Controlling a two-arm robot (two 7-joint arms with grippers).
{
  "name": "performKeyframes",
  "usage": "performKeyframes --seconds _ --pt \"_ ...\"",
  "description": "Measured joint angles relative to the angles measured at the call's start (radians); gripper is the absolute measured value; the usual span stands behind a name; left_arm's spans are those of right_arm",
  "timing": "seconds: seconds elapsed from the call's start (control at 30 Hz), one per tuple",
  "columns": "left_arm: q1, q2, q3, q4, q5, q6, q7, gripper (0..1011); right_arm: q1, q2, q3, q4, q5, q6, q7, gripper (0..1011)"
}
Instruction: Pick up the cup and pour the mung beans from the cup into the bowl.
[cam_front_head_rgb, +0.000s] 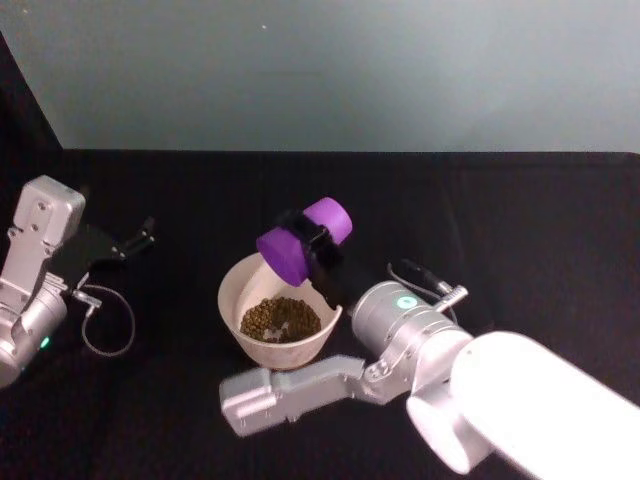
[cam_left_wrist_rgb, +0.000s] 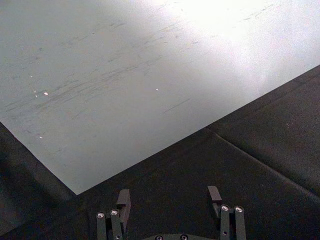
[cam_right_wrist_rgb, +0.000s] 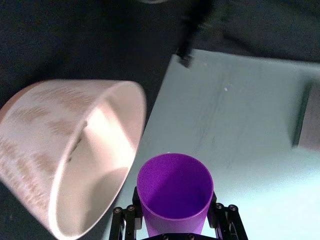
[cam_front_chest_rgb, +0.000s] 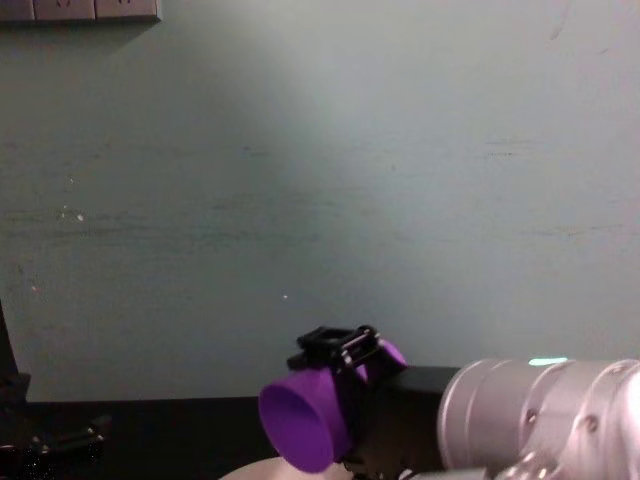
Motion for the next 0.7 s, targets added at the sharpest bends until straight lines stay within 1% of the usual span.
performKeyframes --seconds 0.03,0.1,0.13,0.17,0.2,0.23,0.27,0.33,0.37,0.4,0.43,0.47,0.5,0.57,0.6,0.67,0.7 --pt "0.000 0.000 0.000 0.000 0.000 0.000 0.000 1000 -0.019 -0.008 0.033 -0.002 0.061 -0.001 -0.028 718" --pt "0.000 0.000 0.000 0.000 0.000 0.000 0.000 1000 -0.037 -0.016 0.065 -0.003 0.120 -0.007 -0.056 718" --pt "0.000 0.000 0.000 0.000 0.000 0.000 0.000 1000 -0.056 -0.024 0.097 -0.003 0.181 -0.017 -0.080 718" --pt "0.000 0.000 0.000 0.000 0.000 0.000 0.000 1000 -0.064 -0.028 0.113 -0.003 0.210 -0.021 -0.091 718" --pt "0.000 0.000 0.000 0.000 0.000 0.000 0.000 1000 -0.079 -0.035 0.141 -0.003 0.261 -0.032 -0.110 718" --pt "0.000 0.000 0.000 0.000 0.000 0.000 0.000 1000 -0.079 -0.035 0.141 -0.003 0.261 -0.032 -0.110 718" --pt "0.000 0.000 0.000 0.000 0.000 0.000 0.000 1000 -0.095 -0.042 0.173 -0.003 0.315 -0.044 -0.129 718" --pt "0.000 0.000 0.000 0.000 0.000 0.000 0.000 1000 -0.109 -0.048 0.204 -0.002 0.373 -0.059 -0.145 718" --pt "0.000 0.000 0.000 0.000 0.000 0.000 0.000 1000 -0.124 -0.055 0.235 0.001 0.431 -0.073 -0.160 718" --pt "0.000 0.000 0.000 0.000 0.000 0.000 0.000 1000 -0.131 -0.059 0.251 0.003 0.459 -0.080 -0.166 718" --pt "0.000 0.000 0.000 0.000 0.000 0.000 0.000 1000 -0.143 -0.066 0.278 0.008 0.507 -0.089 -0.173 718" --pt "0.000 0.000 0.000 0.000 0.000 0.000 0.000 1000 -0.143 -0.066 0.278 0.008 0.507 -0.089 -0.173 718" --pt "0.000 0.000 0.000 0.000 0.000 0.000 0.000 1000 -0.155 -0.075 0.305 0.016 0.558 -0.097 -0.177 718" --pt "0.000 0.000 0.000 0.000 0.000 0.000 0.000 1000 -0.166 -0.083 0.331 0.025 0.610 -0.107 -0.181 718" --pt "0.000 0.000 0.000 0.000 0.000 0.000 0.000 1000 -0.179 -0.092 0.362 0.036 0.667 -0.119 -0.185 718" --pt "0.000 0.000 0.000 0.000 0.000 0.000 0.000 1000 -0.192 -0.101 0.391 0.047 0.727 -0.136 -0.189 718" --pt "0.000 0.000 0.000 0.000 0.000 0.000 0.000 1000 -0.202 -0.107 0.415 0.056 0.781 -0.153 -0.190 718"
